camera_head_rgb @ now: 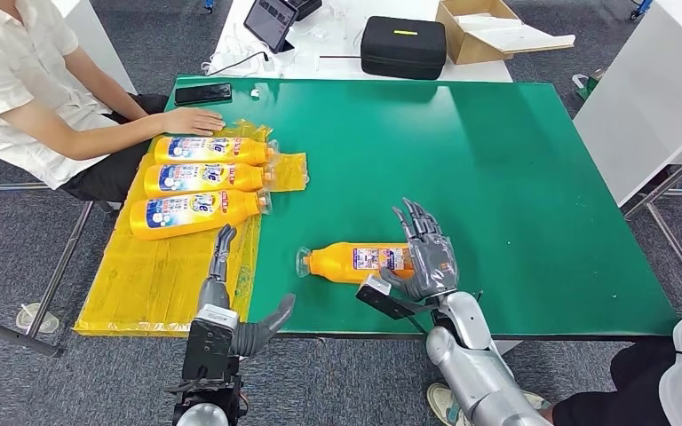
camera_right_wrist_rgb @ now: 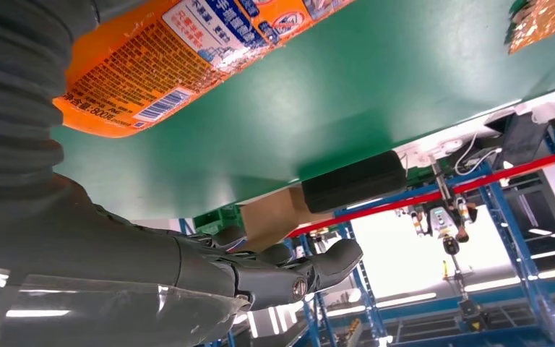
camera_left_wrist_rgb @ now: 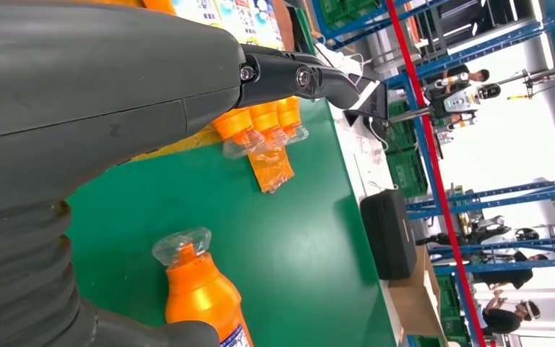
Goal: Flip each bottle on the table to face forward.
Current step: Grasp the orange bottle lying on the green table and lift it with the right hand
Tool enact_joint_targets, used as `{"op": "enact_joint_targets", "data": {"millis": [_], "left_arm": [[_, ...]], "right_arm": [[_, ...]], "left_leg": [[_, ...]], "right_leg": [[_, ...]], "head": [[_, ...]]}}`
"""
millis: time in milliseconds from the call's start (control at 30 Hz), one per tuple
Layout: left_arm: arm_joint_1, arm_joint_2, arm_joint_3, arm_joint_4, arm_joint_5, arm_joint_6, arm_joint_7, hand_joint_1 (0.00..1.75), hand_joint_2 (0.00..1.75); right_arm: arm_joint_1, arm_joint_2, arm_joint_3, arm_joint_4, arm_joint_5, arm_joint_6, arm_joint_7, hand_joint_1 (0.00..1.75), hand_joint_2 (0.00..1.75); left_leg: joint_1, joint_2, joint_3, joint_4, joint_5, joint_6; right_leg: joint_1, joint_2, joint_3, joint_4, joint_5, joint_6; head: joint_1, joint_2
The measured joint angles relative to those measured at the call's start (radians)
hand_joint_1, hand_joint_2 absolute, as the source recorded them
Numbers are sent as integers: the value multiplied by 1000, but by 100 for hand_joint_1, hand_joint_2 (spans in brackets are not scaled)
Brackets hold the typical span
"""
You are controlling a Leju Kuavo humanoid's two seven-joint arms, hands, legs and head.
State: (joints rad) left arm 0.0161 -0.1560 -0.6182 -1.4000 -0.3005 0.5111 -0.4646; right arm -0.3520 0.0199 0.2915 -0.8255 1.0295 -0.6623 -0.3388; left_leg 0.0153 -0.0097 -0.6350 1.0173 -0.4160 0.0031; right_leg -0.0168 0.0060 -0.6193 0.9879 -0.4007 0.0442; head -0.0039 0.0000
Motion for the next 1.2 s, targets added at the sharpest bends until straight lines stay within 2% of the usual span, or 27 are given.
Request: {"op": "enact_joint_targets", "data": {"millis": [200,367,500,1000,1200], "left_arm": [[0,0,-2,0,-13,11,-10,0,175],[0,0,-12,-4,-15,16,-17,0,175],[-2,0,-19,-7,-28,22,-16,0,175],[-5,0,-23,-8,-37,25,-17,0,175],[-8,0,-23,-8,-24,8,-13,0,175]], "right_arm": [[0,-9,12,11,-22,13,-6,0,175],[-2,-23,27,37,-33,101,18,0,175],[-6,-32,33,76,-69,152,1,0,175],[-33,-39,43,128,-78,157,-11,0,175],[-51,-46,61,147,-10,138,63,0,175]], "left_leg": [[0,0,0,0,0,0],[0,0,-1,0,0,0],[0,0,-1,0,0,0],[0,0,0,0,0,0],[0,0,0,0,0,0]], "right_leg": [[0,0,0,0,0,0],[0,0,0,0,0,0],[0,0,0,0,0,0],[0,0,0,0,0,0],[0,0,0,0,0,0]], "head": [[0,0],[0,0],[0,0],[0,0],[-1,0]]}}
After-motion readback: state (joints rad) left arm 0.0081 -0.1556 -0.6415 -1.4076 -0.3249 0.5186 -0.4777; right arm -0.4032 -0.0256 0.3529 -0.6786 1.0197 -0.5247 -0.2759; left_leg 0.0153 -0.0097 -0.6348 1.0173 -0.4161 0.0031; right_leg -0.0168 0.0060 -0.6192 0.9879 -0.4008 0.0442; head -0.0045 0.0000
